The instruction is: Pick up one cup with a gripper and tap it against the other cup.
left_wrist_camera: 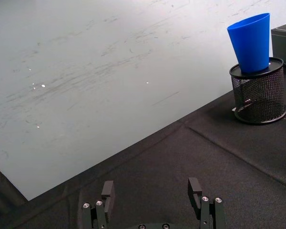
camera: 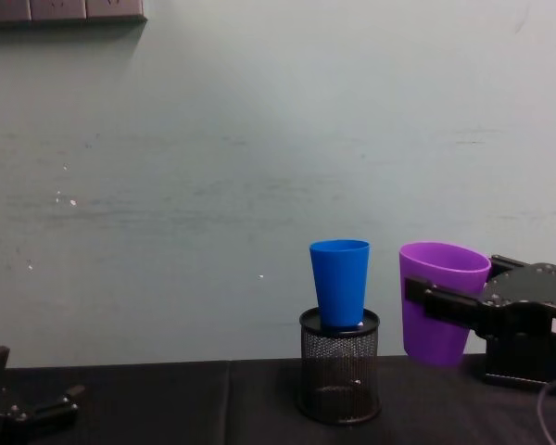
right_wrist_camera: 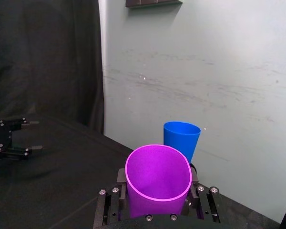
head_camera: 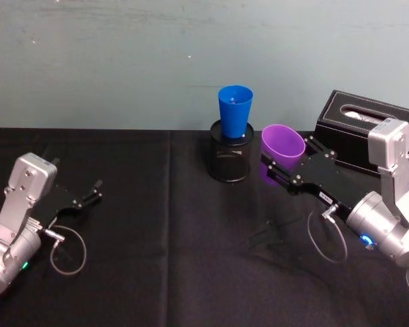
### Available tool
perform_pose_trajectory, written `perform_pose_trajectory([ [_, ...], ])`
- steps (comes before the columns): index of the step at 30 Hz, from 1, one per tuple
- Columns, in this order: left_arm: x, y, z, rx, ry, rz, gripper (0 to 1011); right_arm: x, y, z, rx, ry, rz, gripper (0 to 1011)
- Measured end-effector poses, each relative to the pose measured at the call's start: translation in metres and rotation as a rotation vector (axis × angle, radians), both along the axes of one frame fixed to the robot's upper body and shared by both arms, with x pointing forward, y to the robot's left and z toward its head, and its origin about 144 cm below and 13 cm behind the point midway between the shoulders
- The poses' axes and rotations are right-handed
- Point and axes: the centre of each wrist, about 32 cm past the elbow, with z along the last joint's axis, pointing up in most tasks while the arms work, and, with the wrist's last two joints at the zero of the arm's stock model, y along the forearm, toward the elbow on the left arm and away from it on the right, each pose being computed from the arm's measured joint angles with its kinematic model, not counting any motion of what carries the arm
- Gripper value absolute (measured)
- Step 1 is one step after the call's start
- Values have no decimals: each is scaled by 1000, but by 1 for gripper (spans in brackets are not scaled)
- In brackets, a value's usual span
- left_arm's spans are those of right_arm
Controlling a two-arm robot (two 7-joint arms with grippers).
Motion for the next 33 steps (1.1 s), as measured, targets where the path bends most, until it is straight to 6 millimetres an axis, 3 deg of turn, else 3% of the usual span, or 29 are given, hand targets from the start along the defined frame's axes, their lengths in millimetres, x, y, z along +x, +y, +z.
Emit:
perform_pose_trajectory([
  [33,0,0,0,0,0,0,1011,-17,-2,-30,7,66,5,729],
])
